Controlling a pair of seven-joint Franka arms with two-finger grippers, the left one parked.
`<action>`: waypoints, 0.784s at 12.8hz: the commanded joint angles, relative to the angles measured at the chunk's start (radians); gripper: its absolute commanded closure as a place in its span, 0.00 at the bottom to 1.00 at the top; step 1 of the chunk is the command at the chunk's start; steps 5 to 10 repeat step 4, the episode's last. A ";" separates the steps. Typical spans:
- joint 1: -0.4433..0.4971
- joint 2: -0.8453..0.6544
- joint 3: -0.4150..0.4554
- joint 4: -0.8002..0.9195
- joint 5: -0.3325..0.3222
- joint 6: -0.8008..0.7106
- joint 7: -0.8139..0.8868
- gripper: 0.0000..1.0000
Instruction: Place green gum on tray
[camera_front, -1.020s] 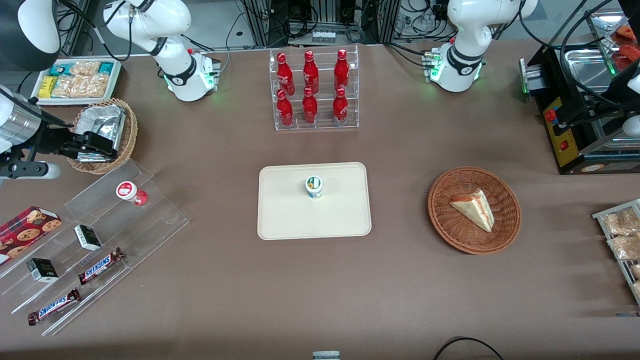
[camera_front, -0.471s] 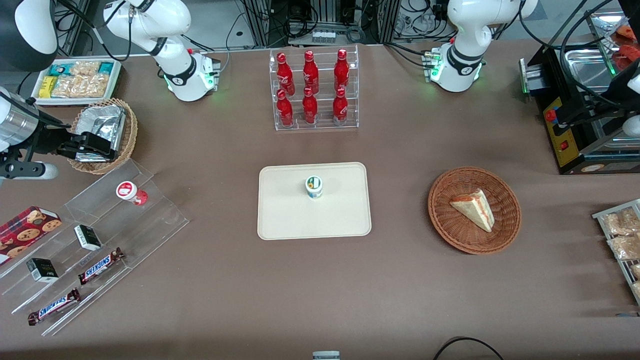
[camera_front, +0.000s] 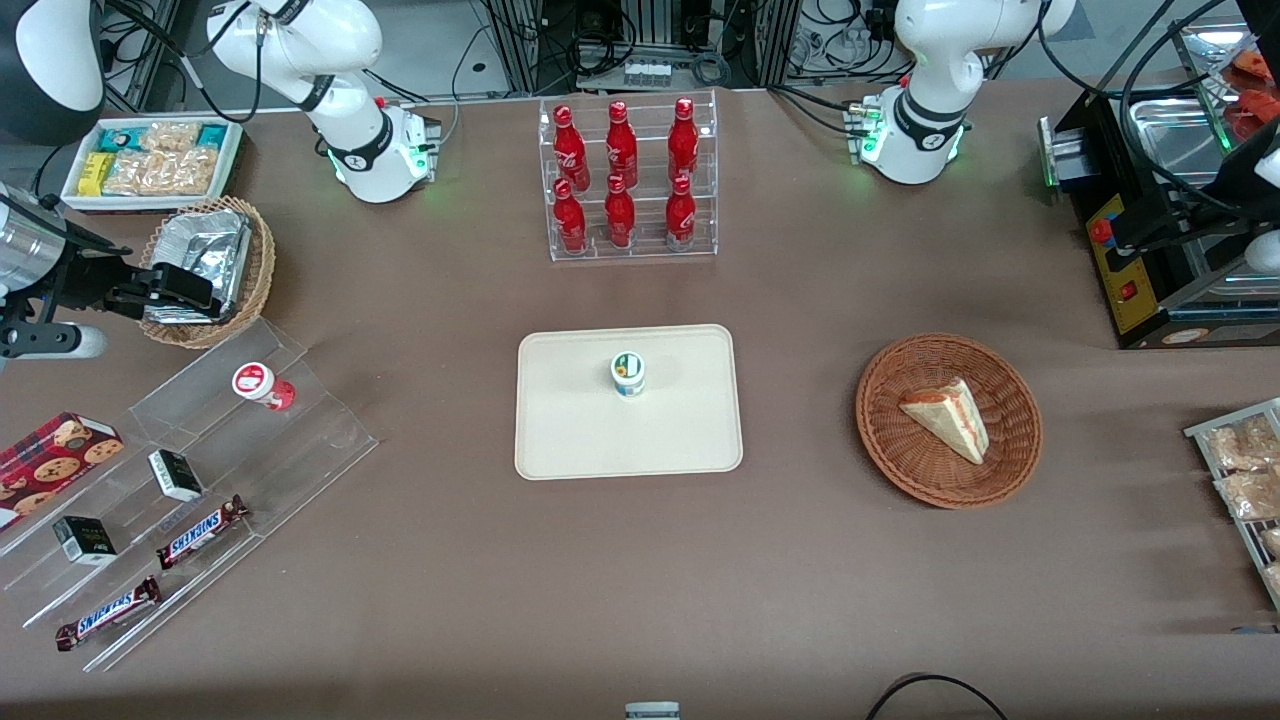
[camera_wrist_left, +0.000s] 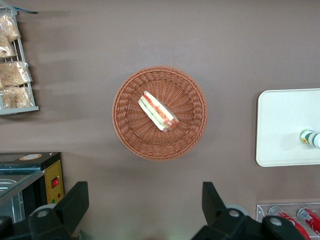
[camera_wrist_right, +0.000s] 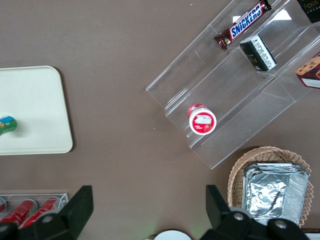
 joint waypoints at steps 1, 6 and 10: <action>-0.015 0.017 0.011 0.035 -0.030 -0.020 -0.018 0.00; -0.011 0.015 0.011 0.035 -0.059 -0.021 -0.037 0.00; -0.011 0.015 0.011 0.035 -0.059 -0.021 -0.037 0.00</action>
